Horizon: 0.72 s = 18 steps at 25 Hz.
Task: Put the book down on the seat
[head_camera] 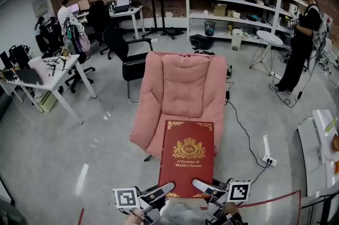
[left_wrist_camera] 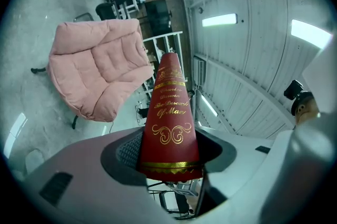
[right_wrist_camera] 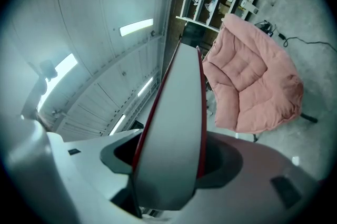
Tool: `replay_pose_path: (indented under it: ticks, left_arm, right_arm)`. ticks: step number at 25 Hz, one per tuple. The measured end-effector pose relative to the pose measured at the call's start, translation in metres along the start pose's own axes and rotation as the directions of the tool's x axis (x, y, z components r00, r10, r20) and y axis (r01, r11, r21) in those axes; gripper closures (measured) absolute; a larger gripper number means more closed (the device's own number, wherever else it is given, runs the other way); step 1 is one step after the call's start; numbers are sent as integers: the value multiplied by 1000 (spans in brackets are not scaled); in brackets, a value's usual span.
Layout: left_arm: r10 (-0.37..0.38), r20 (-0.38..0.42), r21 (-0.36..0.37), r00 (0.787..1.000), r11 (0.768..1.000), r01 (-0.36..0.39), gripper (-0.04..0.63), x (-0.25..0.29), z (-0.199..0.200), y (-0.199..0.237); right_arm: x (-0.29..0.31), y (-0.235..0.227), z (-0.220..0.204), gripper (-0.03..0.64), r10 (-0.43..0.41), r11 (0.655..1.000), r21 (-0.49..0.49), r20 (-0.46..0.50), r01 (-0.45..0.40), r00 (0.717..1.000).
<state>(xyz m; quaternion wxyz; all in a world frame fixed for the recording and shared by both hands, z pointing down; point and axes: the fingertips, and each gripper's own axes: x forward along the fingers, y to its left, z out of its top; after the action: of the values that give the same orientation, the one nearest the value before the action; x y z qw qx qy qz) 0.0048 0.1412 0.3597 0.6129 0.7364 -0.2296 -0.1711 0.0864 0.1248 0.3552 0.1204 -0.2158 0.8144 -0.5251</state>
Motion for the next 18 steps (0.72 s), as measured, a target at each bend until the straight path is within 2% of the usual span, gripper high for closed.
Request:
replay_pose_path:
  ticks: [6,18]
  left_arm:
    - [11,27,-6,1000,1000,-11,350,13,25,9]
    - [29,22,-17,999,999,-29,350,30,76,33]
  right_arm:
    - [20,-13,22,319,27,1000,9,-21,-27,999]
    - [59,-41,54,319,7,999,35,-19,-7,1000]
